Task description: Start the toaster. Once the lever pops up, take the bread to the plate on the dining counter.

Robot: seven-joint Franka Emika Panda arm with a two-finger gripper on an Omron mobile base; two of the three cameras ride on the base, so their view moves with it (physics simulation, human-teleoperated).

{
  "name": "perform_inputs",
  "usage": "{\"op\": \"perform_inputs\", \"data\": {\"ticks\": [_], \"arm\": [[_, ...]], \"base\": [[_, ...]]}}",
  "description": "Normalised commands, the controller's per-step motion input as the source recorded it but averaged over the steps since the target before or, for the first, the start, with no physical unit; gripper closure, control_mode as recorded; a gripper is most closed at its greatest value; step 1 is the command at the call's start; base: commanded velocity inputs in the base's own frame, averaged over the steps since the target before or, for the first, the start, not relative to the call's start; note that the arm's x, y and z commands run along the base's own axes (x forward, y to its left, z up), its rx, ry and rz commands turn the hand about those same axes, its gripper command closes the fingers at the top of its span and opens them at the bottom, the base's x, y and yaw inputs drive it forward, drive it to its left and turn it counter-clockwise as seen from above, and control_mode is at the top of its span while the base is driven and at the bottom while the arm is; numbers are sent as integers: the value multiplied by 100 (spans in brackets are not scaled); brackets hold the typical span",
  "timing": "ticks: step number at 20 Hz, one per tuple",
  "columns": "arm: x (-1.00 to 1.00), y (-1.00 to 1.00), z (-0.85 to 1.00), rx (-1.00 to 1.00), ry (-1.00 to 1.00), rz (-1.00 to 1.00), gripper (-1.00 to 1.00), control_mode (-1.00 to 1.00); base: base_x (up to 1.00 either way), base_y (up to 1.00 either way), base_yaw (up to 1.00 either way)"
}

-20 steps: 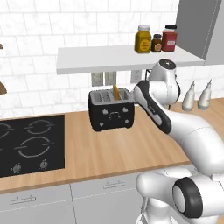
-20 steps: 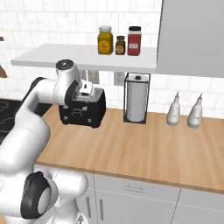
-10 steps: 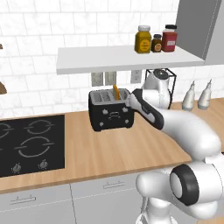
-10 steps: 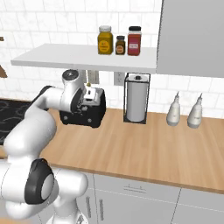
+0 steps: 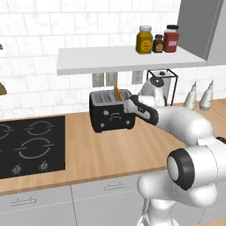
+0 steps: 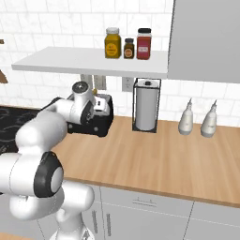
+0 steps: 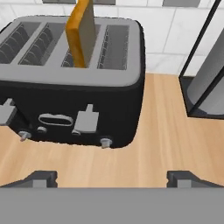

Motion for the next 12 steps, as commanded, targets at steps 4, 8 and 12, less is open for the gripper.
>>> {"op": "perform_inputs", "data": {"ticks": [4,8,12], "arm": [[32,0,-24,0,0,0,-100,-100],[28,0,-25,0,0,0,-100,-100],[31,0,-26,0,0,0,-100,-100]], "base": [[0,0,0],[0,0,0],[0,0,0]]}}
